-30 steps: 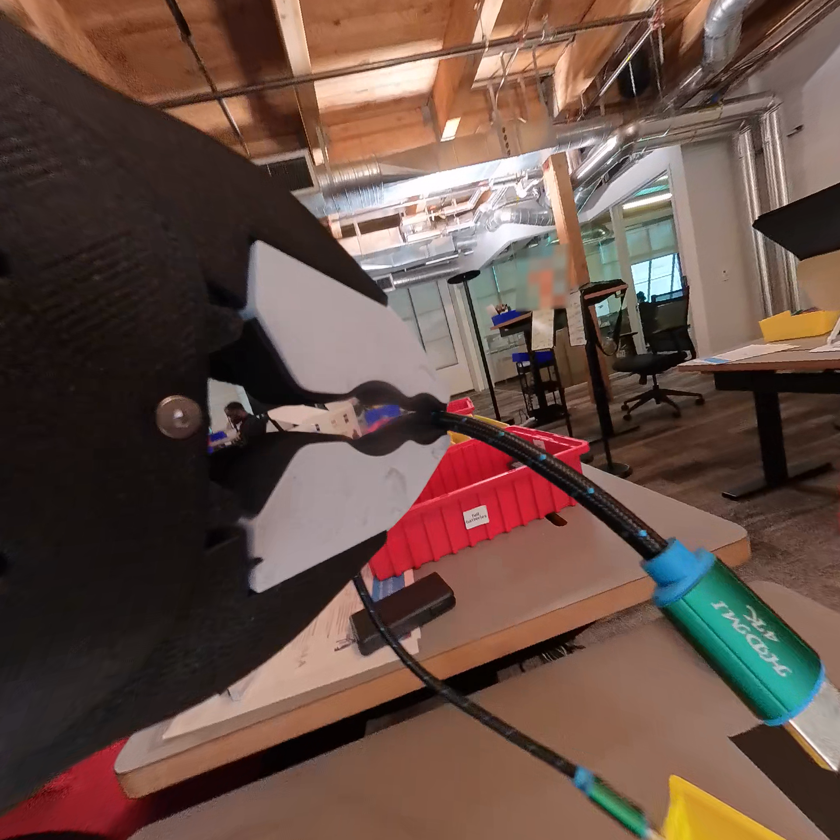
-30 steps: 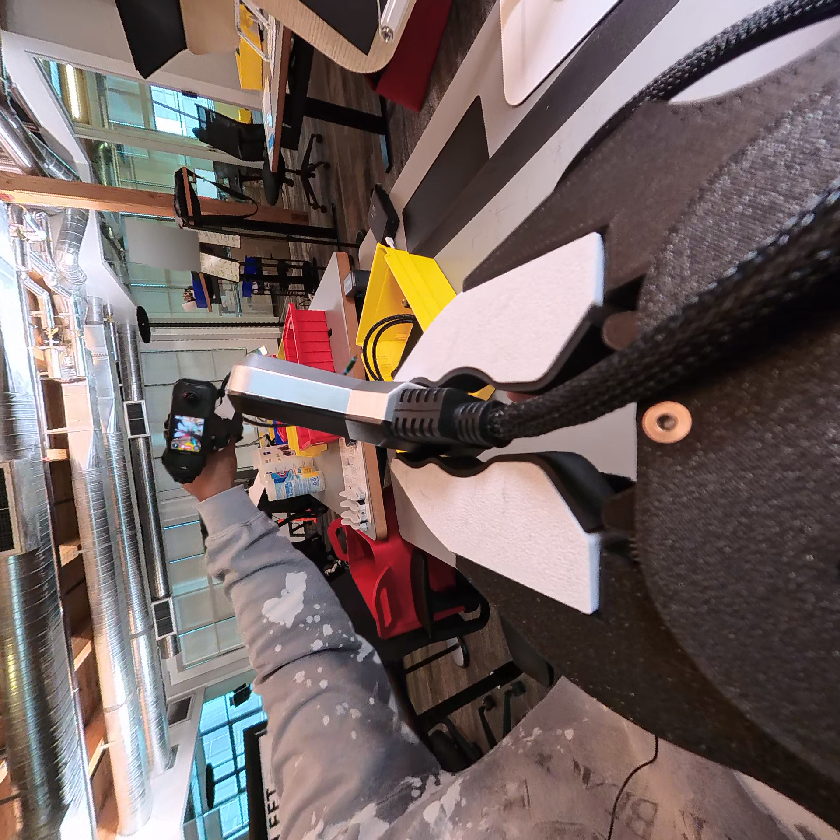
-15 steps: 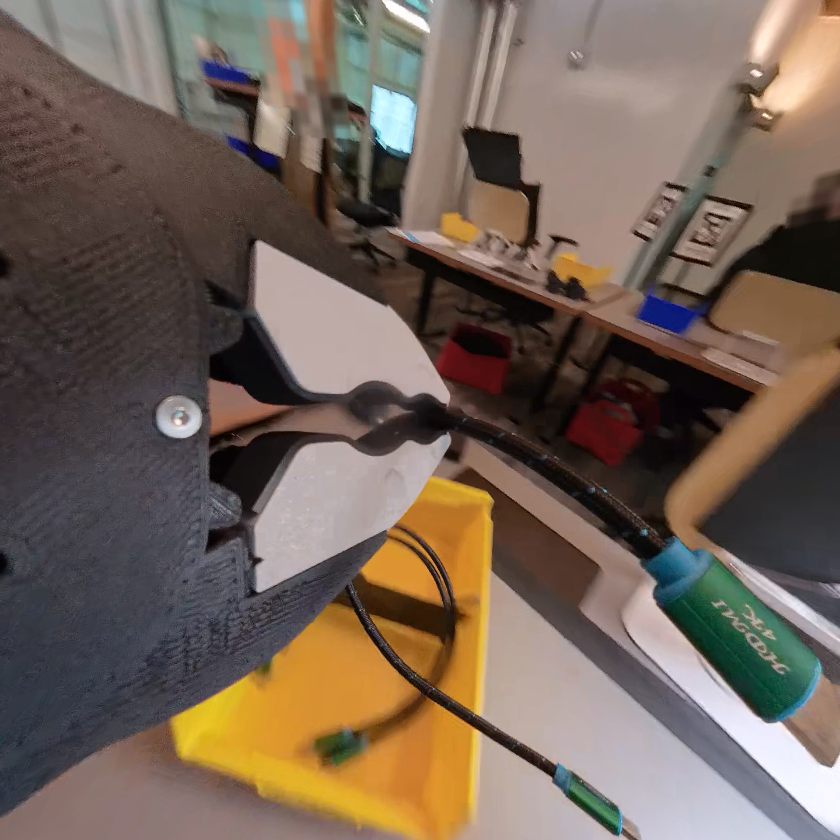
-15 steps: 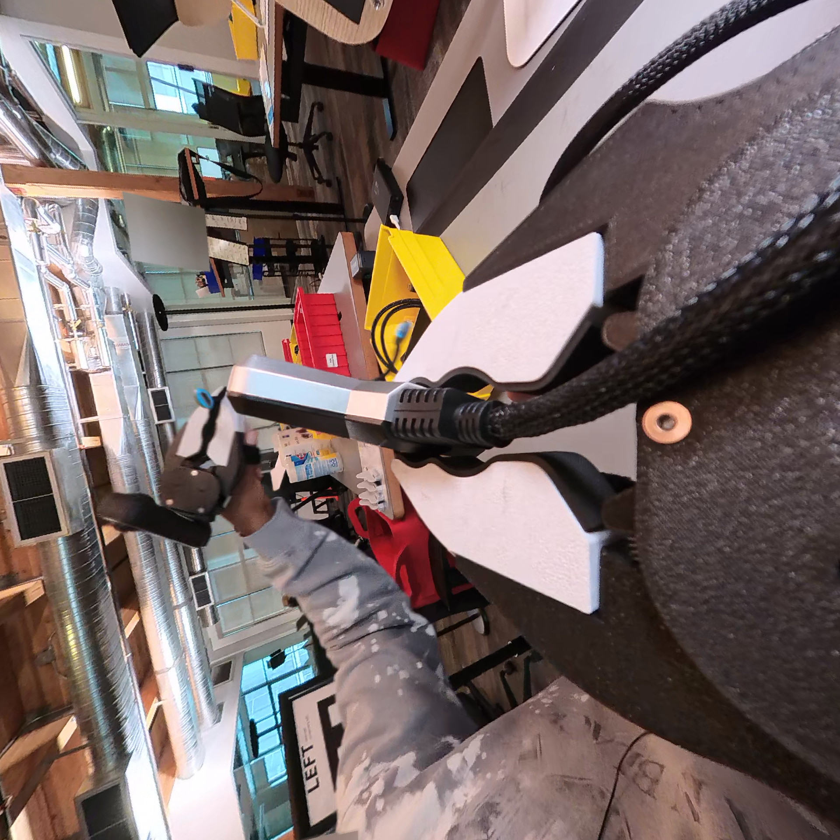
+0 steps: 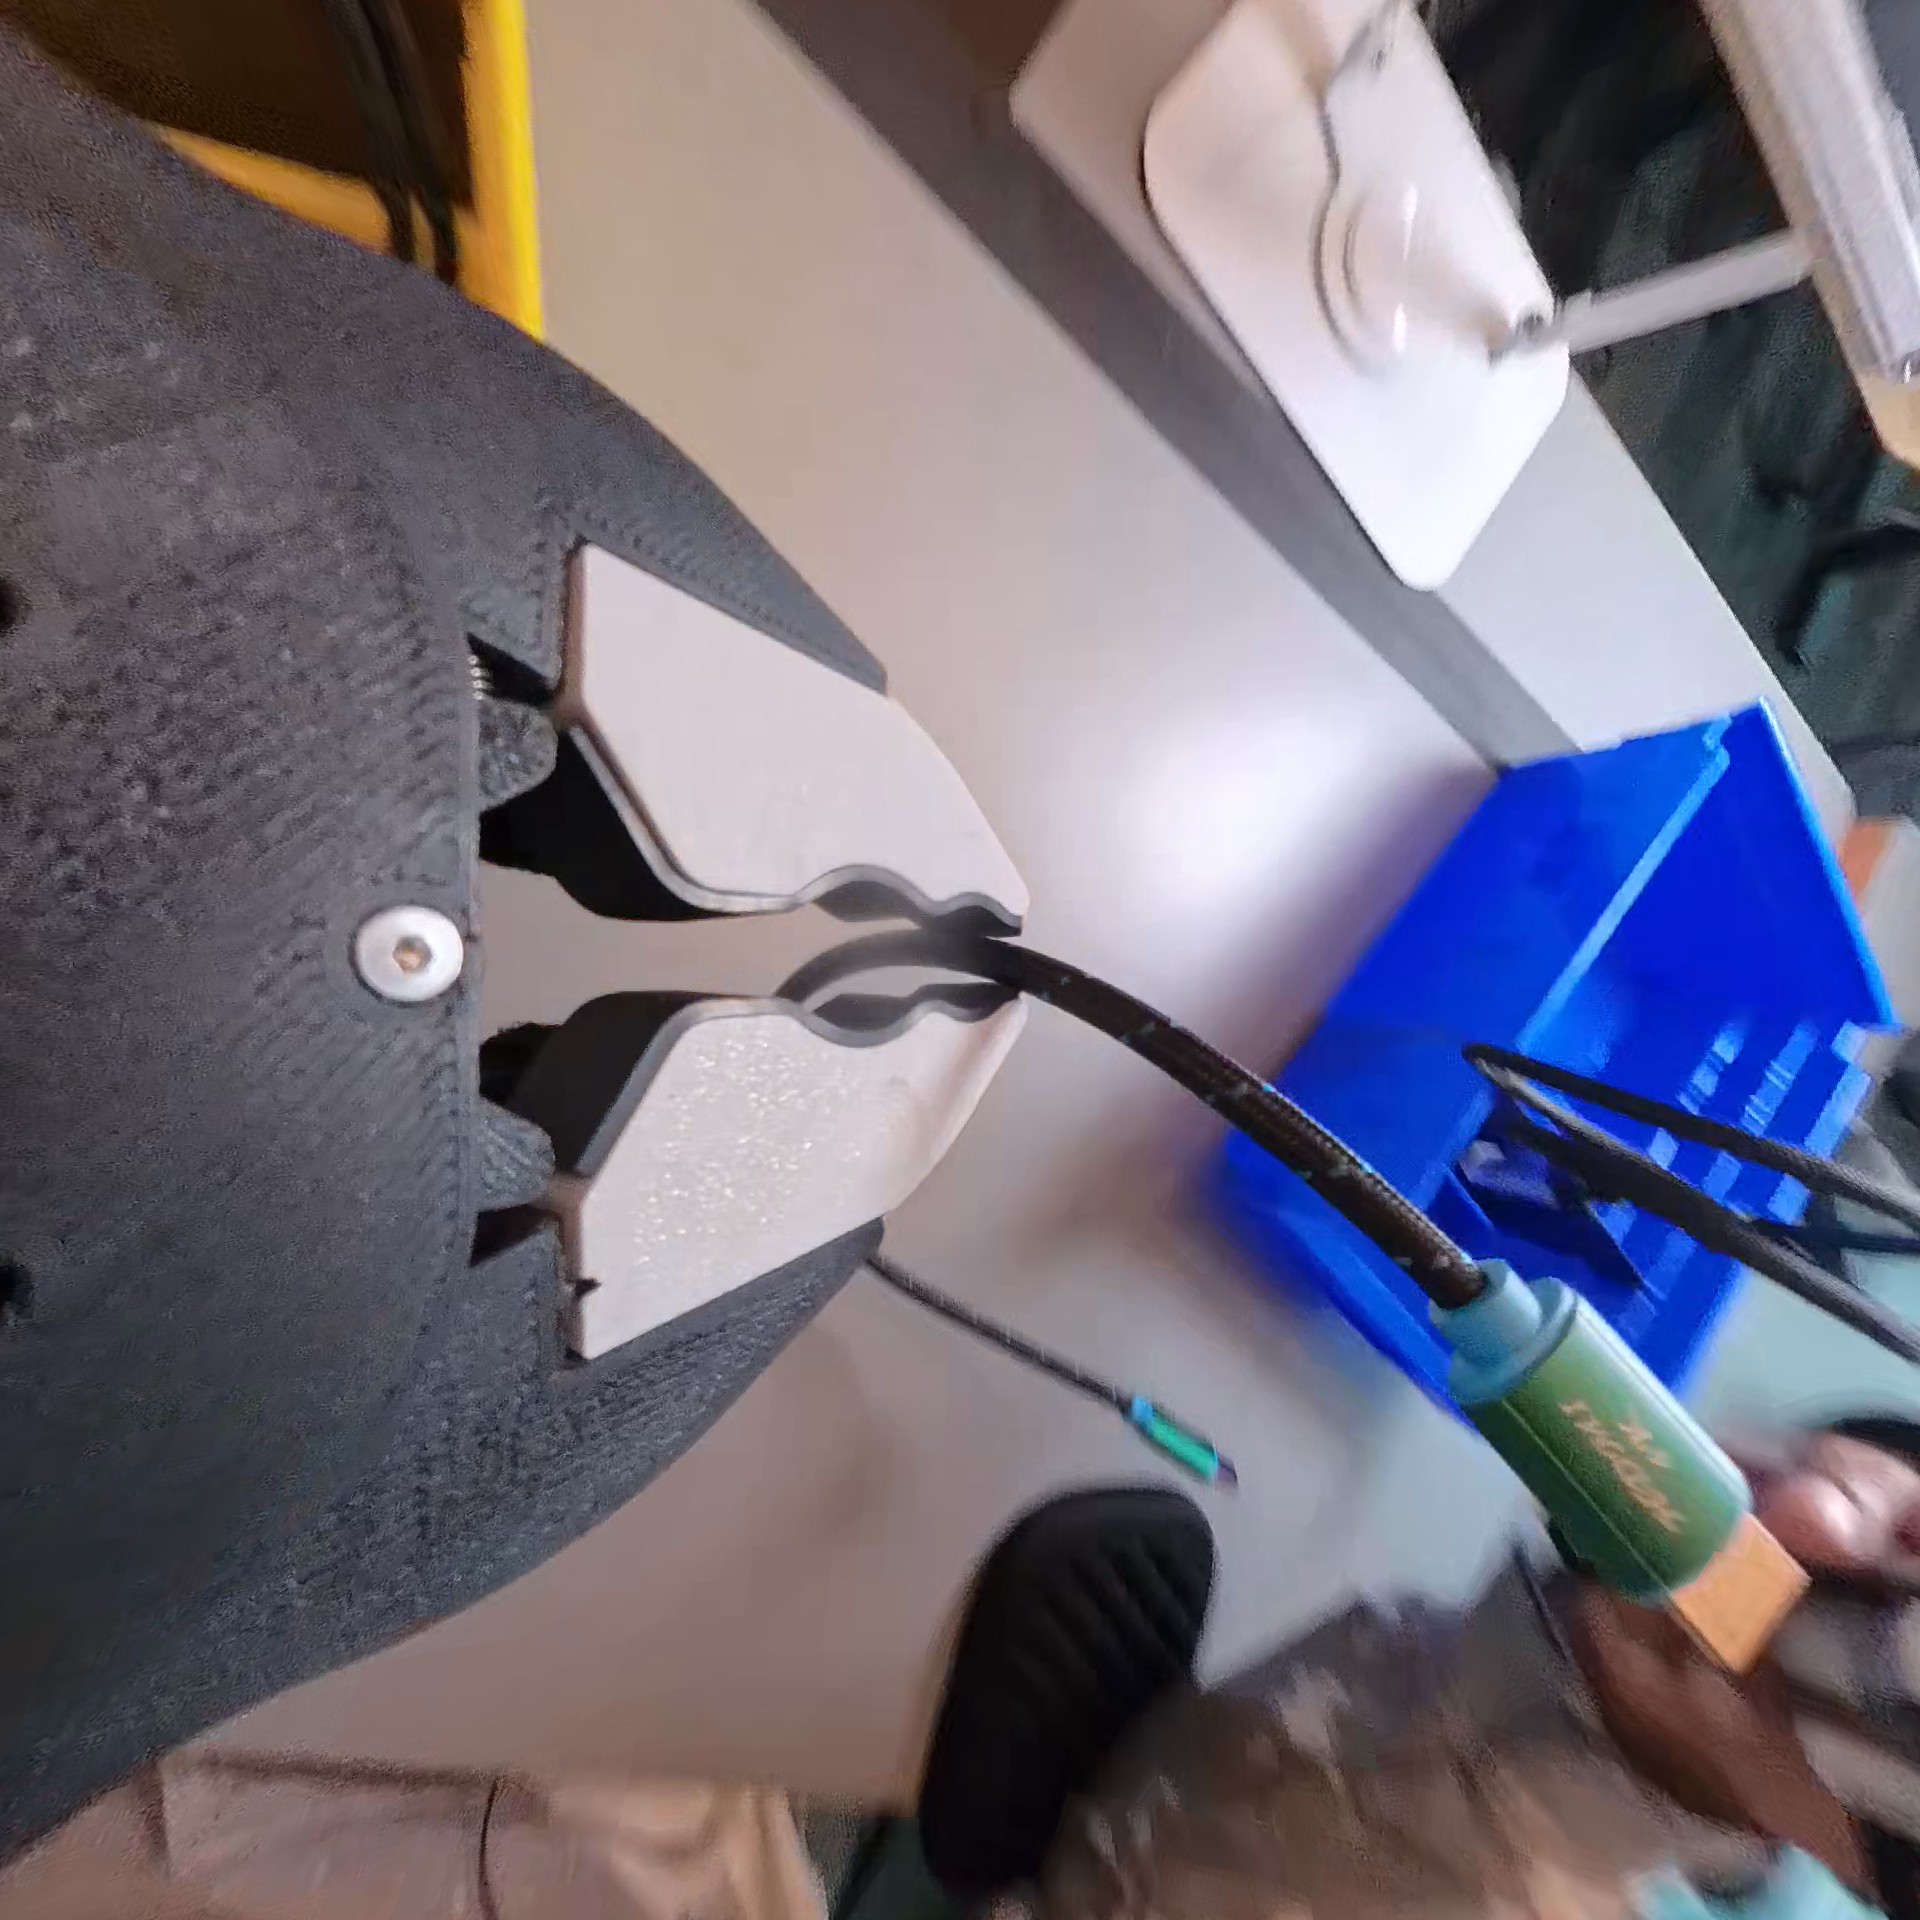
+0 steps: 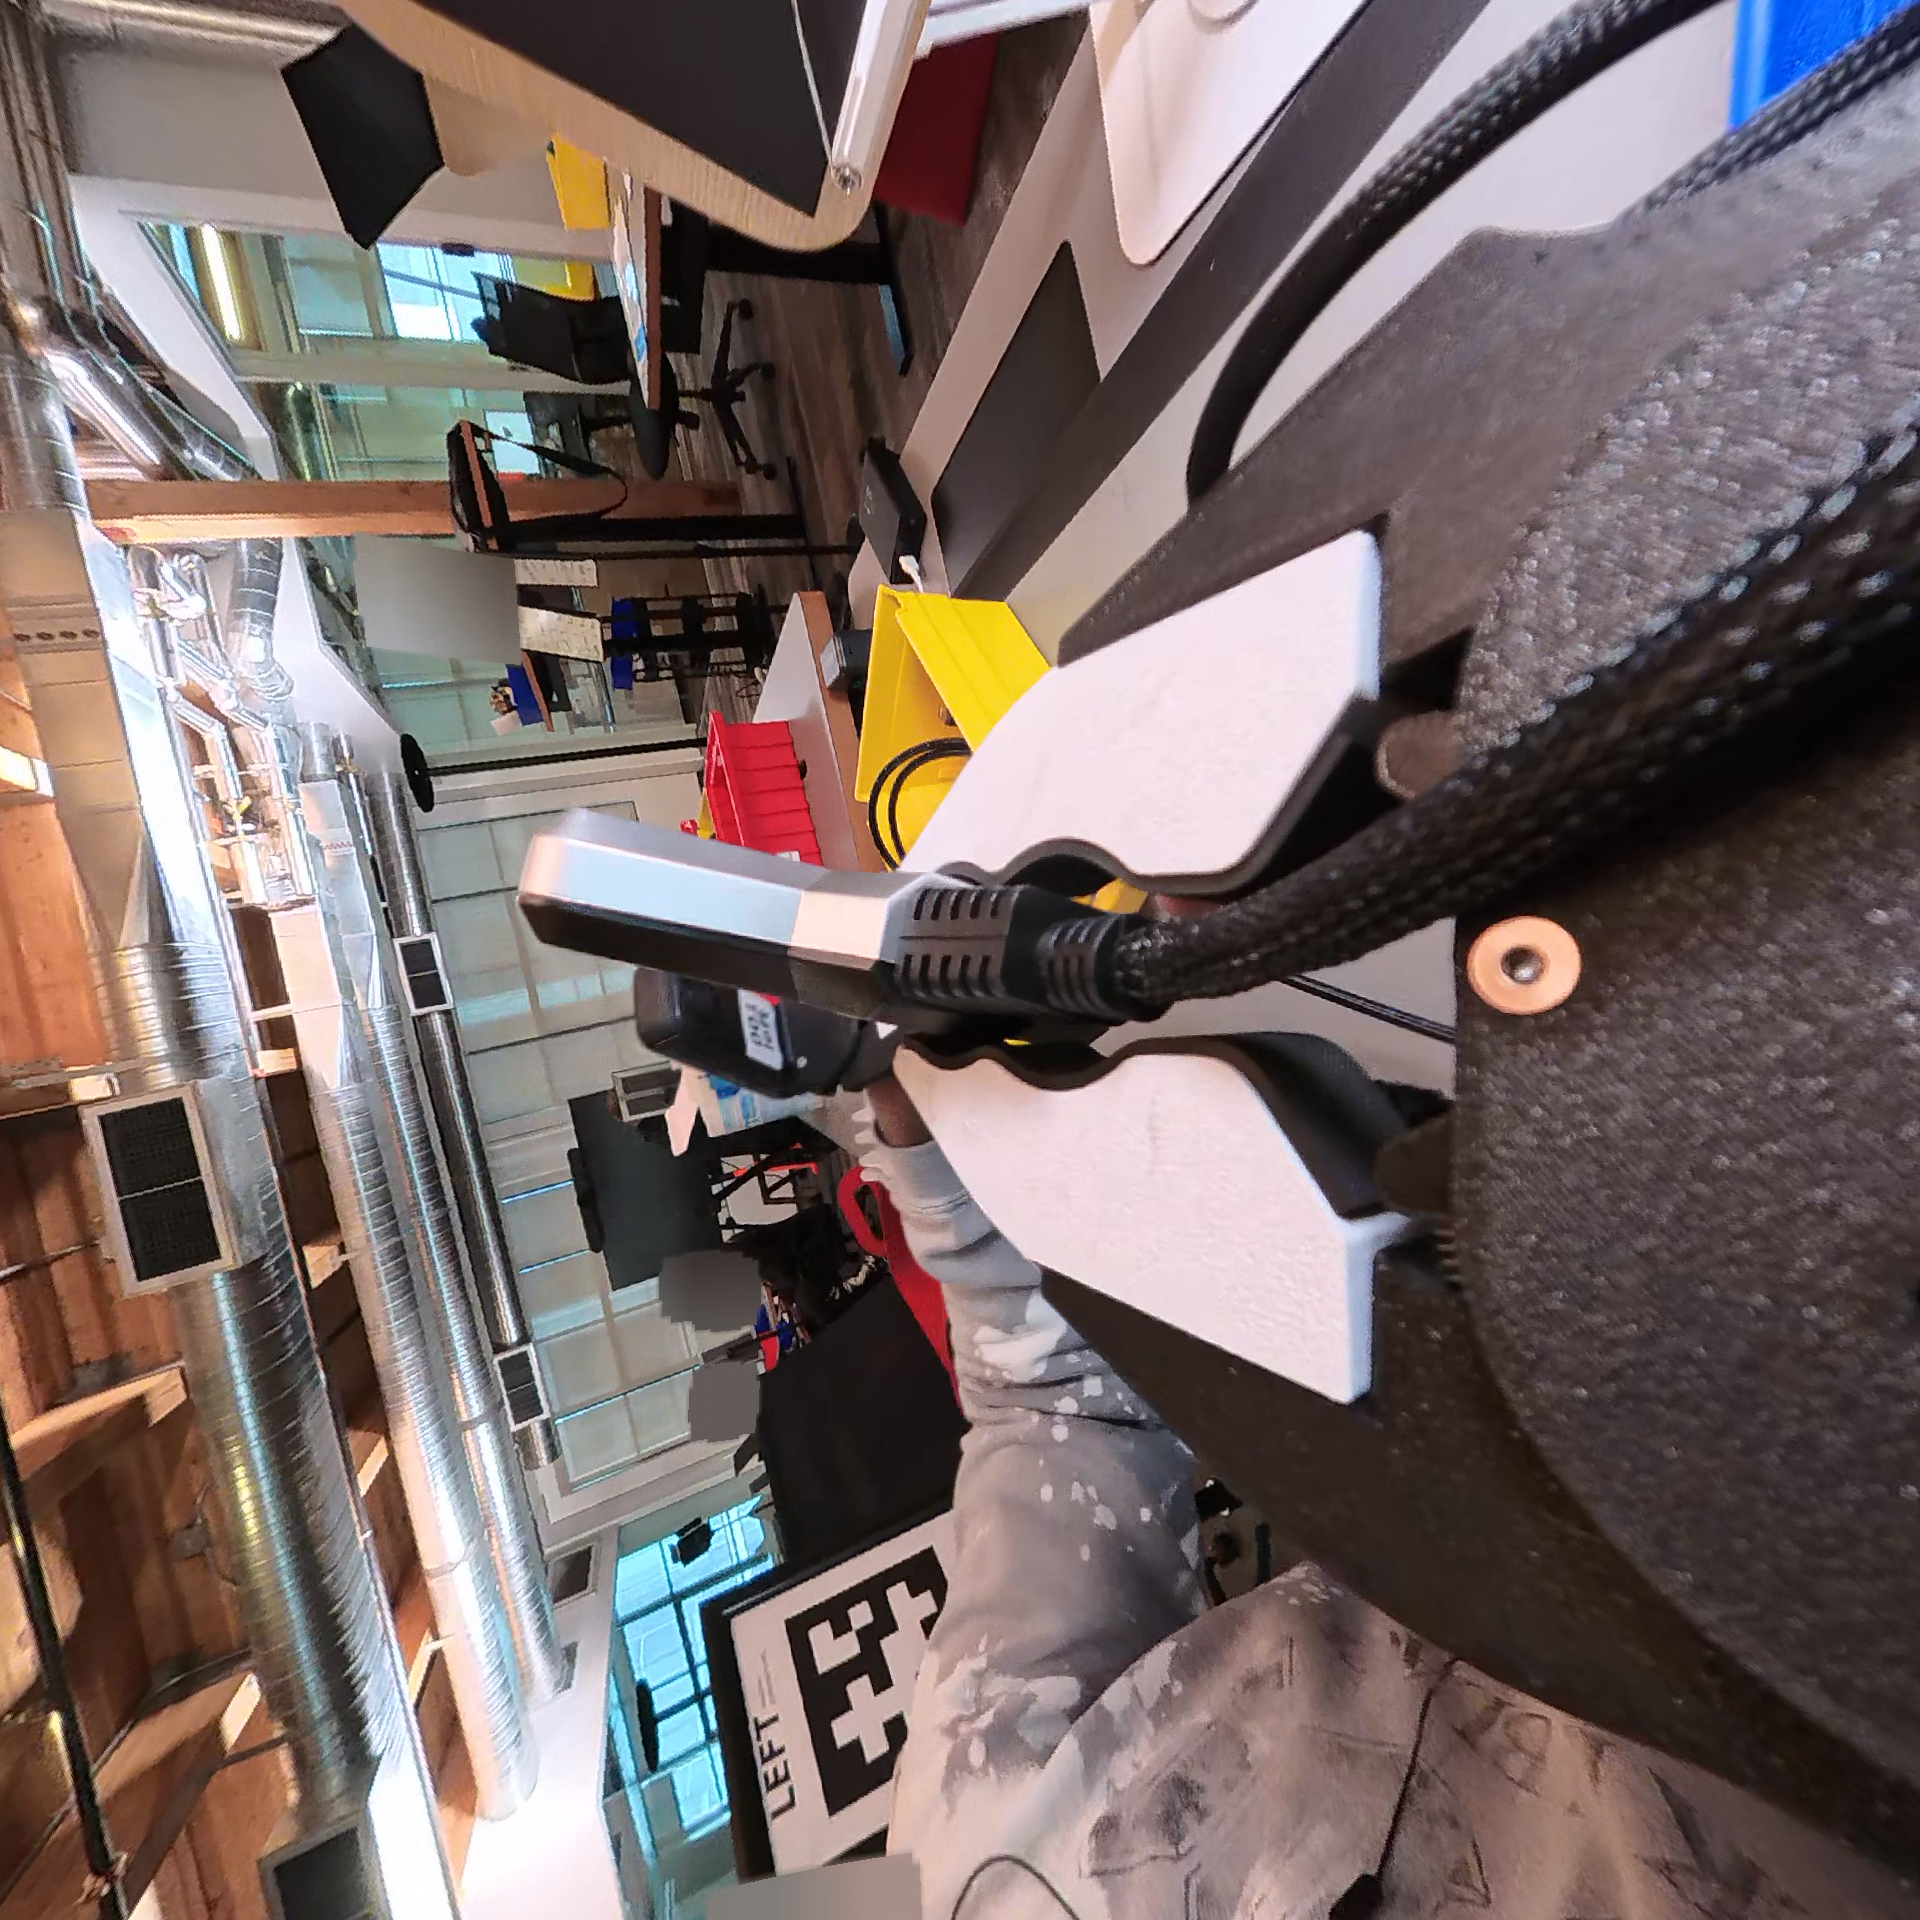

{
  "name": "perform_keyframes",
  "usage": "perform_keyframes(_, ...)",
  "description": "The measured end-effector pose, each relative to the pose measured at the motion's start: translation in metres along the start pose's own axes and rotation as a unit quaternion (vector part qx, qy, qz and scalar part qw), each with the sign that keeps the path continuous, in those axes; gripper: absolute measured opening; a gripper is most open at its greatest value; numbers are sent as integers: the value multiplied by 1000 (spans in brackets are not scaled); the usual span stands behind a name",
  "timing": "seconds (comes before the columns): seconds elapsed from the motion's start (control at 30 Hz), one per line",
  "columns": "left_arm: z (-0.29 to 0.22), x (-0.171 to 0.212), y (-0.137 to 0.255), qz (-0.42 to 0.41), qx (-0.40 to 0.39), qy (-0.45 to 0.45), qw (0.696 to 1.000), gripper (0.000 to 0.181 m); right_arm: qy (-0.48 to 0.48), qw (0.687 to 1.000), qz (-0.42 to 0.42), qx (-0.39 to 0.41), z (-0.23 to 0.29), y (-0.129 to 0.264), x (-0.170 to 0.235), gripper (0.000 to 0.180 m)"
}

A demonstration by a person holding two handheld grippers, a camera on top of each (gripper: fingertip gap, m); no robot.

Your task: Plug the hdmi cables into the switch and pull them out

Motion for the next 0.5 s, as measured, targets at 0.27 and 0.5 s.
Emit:
perform_keyframes(0.27,-20,30,3,-58,193,60,978,8,-10,1000,4,-1,-4,-2,7,23)
perform_keyframes(0.5,-25,52,6,-59,240,118,962,7,-12,1000,11,-6,-2,-6,11,23)
Point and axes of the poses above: each gripper's, where its closed fingertips meet, y back along the fingers, x out of its underside, z = x × y across the jaws, the point moved 5 cm from there along y, back along the fingers, and after that the axes turned 15 degrees about y, right-handed, at the moved point
